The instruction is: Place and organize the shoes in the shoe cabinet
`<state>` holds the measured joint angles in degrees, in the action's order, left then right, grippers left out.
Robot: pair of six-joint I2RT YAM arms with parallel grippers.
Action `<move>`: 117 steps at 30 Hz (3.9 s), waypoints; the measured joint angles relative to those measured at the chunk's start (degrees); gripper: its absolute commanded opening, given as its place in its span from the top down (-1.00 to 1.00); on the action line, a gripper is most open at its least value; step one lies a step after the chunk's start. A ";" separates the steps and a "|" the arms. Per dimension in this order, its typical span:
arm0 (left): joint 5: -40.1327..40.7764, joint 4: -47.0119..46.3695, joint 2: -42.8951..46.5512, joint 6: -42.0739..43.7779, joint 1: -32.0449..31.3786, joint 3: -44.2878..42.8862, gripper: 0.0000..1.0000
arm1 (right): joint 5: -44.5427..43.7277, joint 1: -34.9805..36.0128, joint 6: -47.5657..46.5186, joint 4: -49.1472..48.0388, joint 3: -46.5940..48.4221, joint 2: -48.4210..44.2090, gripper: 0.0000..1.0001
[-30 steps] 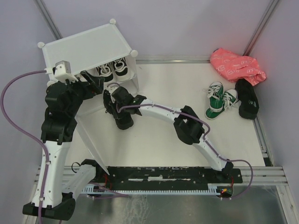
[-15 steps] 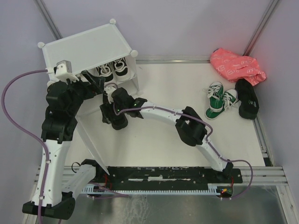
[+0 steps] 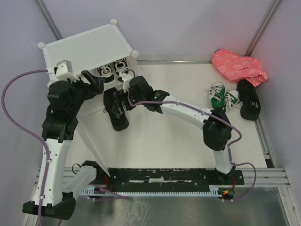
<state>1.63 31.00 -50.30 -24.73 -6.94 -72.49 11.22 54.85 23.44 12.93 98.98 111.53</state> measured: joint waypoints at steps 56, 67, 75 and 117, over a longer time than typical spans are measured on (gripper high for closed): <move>0.09 -1.05 -2.95 2.05 -2.58 -0.20 -0.71 | -4.17 0.92 4.81 -2.99 21.59 29.79 -0.97; 0.90 -1.01 -5.01 2.40 -2.58 -0.20 -0.72 | 2.23 2.27 -6.97 -5.64 5.99 11.28 -0.94; 1.31 -0.96 -5.57 2.40 -2.56 -0.20 -0.72 | 3.87 3.28 -14.78 -0.83 0.42 13.33 -0.61; 1.25 -0.76 -5.11 2.45 -2.58 -0.42 -0.72 | -1.44 10.36 -15.96 -17.55 15.58 29.81 -0.09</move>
<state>2.87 30.24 -55.42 -22.28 -9.52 -72.90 9.78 65.21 7.49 -4.62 114.56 141.34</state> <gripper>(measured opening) 0.858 0.540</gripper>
